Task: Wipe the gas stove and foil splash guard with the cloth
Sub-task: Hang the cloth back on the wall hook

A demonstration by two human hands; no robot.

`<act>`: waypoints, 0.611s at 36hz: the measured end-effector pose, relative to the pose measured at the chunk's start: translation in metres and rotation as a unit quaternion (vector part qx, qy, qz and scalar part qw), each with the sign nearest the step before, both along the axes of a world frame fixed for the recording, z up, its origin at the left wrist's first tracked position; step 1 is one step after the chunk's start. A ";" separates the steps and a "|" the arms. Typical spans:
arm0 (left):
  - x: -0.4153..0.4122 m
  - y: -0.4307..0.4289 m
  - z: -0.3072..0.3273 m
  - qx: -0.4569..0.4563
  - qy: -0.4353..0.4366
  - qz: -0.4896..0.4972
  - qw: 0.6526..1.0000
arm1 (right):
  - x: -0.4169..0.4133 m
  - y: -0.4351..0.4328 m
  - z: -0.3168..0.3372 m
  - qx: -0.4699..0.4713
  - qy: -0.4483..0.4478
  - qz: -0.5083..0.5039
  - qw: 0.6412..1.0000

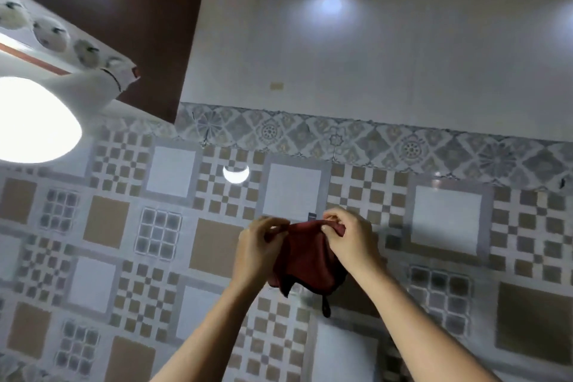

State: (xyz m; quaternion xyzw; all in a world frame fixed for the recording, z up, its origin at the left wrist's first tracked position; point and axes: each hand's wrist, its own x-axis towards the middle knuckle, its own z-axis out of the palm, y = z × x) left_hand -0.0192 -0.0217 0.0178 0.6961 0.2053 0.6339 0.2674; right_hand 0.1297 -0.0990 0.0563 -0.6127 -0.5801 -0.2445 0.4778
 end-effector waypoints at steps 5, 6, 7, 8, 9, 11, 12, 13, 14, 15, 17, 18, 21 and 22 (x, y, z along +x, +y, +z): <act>0.028 0.028 0.016 0.039 0.002 0.070 0.997 | 0.009 0.035 0.016 0.045 -0.081 -0.049 0.995; 0.033 0.033 0.019 0.045 0.000 0.078 0.996 | 0.011 0.040 0.017 0.048 -0.096 -0.061 0.992; 0.037 0.036 0.021 0.043 -0.007 0.079 0.996 | 0.014 0.046 0.017 0.051 -0.108 -0.073 0.990; 0.042 0.040 0.022 0.036 -0.018 0.074 0.996 | 0.017 0.050 0.016 0.056 -0.120 -0.082 0.988; 0.046 0.043 0.022 0.026 -0.027 0.065 0.997 | 0.019 0.054 0.014 0.062 -0.128 -0.085 0.986; 0.053 0.048 0.018 0.003 -0.035 0.048 0.998 | 0.023 0.058 0.006 0.080 -0.140 -0.078 0.984; 0.055 0.051 0.015 -0.005 -0.037 0.039 0.999 | 0.025 0.059 0.001 0.087 -0.146 -0.076 0.983; 0.058 0.053 0.011 -0.013 -0.039 0.029 0.999 | 0.027 0.058 -0.004 0.093 -0.151 -0.076 0.981; 0.059 0.056 0.007 -0.019 -0.040 0.020 0.999 | 0.029 0.057 -0.009 0.096 -0.151 -0.073 0.981; 0.060 0.057 0.004 -0.024 -0.040 0.012 0.999 | 0.031 0.056 -0.014 0.097 -0.147 -0.068 0.982; 0.060 0.057 -0.002 -0.035 -0.046 -0.007 0.998 | 0.034 0.054 -0.024 0.094 -0.137 -0.063 0.984; 0.059 0.057 -0.005 -0.042 -0.055 -0.021 0.997 | 0.035 0.053 -0.030 0.091 -0.134 -0.062 0.985; 0.058 0.055 -0.013 -0.056 -0.068 -0.054 0.995 | 0.037 0.052 -0.042 0.086 -0.128 -0.044 0.987; 0.058 0.055 -0.016 -0.059 -0.066 -0.059 0.994 | 0.037 0.052 -0.044 0.086 -0.125 -0.037 0.988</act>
